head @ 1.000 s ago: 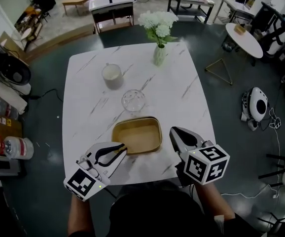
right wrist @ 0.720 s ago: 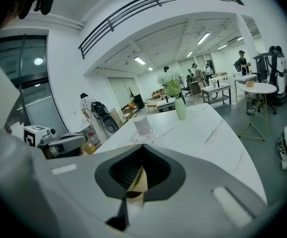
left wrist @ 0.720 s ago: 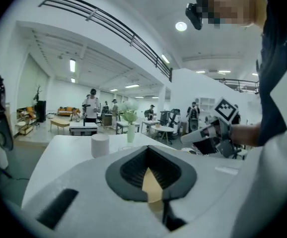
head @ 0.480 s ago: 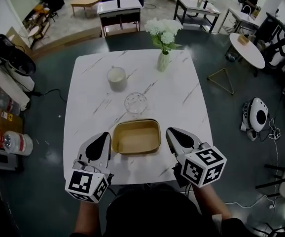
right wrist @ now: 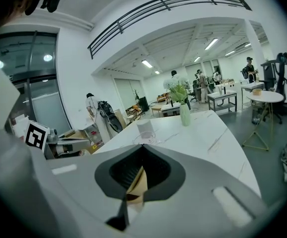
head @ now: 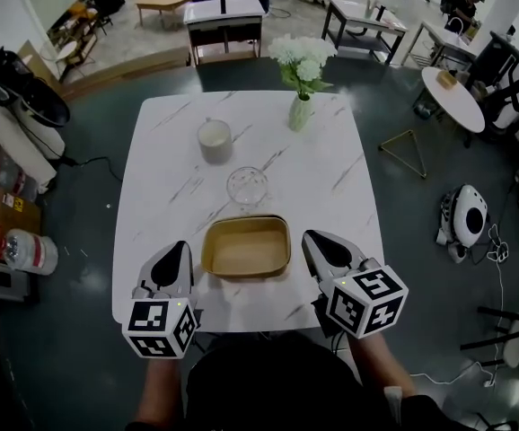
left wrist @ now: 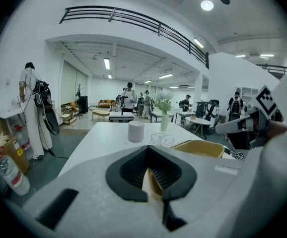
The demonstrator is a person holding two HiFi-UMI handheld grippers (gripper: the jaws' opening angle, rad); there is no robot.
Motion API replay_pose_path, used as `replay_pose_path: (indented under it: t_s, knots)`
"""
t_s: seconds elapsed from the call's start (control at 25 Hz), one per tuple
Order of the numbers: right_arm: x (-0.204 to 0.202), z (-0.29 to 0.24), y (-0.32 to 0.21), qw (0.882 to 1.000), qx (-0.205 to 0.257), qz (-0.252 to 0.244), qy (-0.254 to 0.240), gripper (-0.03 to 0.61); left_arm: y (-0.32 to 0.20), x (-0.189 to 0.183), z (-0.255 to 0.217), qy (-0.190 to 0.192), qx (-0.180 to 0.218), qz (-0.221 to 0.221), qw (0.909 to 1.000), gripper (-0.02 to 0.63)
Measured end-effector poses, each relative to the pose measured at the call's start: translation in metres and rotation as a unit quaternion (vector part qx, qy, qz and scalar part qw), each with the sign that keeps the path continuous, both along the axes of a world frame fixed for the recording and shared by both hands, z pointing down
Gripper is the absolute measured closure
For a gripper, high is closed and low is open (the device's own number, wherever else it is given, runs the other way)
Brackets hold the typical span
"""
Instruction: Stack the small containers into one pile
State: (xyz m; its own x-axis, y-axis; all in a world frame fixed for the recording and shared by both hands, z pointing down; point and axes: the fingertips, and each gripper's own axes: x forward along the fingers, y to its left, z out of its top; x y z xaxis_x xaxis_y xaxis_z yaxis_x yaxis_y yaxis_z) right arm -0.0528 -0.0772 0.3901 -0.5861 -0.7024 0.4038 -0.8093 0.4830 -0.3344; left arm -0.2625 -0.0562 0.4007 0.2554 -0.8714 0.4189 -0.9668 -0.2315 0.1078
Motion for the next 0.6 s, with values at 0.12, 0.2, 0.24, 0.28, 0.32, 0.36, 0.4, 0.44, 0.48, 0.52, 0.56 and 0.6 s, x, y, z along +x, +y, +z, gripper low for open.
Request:
replay_pose_path:
  t_s: [0.12, 0.2, 0.24, 0.28, 0.32, 0.36, 0.4, 0.44, 0.48, 0.52, 0.56, 0.6]
  knots:
    - [0.003, 0.007, 0.000, 1.000, -0.008, 0.003, 0.004, 0.578, 0.001, -0.004, 0.007, -0.005, -0.012, -0.001, 0.9999, 0.615]
    - [0.005, 0.012, 0.000, 1.000, -0.011, 0.006, 0.013, 0.578, 0.003, -0.006, 0.014, -0.008, -0.021, 0.000, 0.9998, 0.615]
    - [0.007, 0.015, 0.000, 1.000, -0.013, 0.007, 0.017, 0.578, 0.004, -0.007, 0.016, -0.005, -0.025, 0.000, 0.9997, 0.615]
    - [0.008, 0.018, 0.000, 1.000, -0.015, 0.007, 0.019, 0.579, 0.004, -0.008, 0.019, 0.000, -0.029, 0.000, 0.9996, 0.615]
    - [0.009, 0.020, 0.000, 1.000, -0.016, 0.007, 0.022, 0.578, 0.005, -0.009, 0.020, 0.006, -0.032, -0.001, 0.9995, 0.615]
    - [0.009, 0.021, 0.000, 1.000, -0.017, 0.008, 0.023, 0.578, 0.005, -0.010, 0.021, 0.012, -0.035, -0.001, 0.9993, 0.615]
    - [0.010, 0.022, -0.001, 0.999, -0.018, 0.009, 0.025, 0.578, 0.004, -0.011, 0.021, 0.014, -0.036, -0.002, 0.9993, 0.615]
    - [0.010, 0.023, -0.002, 0.999, -0.019, 0.010, 0.026, 0.578, 0.003, -0.013, 0.021, 0.013, -0.037, -0.002, 0.9992, 0.615]
    - [0.010, 0.024, -0.003, 0.999, -0.019, 0.011, 0.027, 0.579, 0.003, -0.014, 0.021, 0.010, -0.037, -0.001, 0.9993, 0.616]
    - [0.009, 0.024, -0.004, 0.999, -0.019, 0.011, 0.027, 0.578, 0.003, -0.015, 0.021, 0.008, -0.037, 0.000, 0.9993, 0.615]
    - [0.009, 0.024, -0.005, 0.999, -0.019, 0.012, 0.027, 0.579, 0.002, -0.016, 0.021, 0.007, -0.038, 0.001, 0.9993, 0.615]
    - [0.009, 0.024, -0.006, 0.999, -0.020, 0.012, 0.028, 0.578, 0.002, -0.017, 0.021, 0.005, -0.039, 0.002, 0.9992, 0.615]
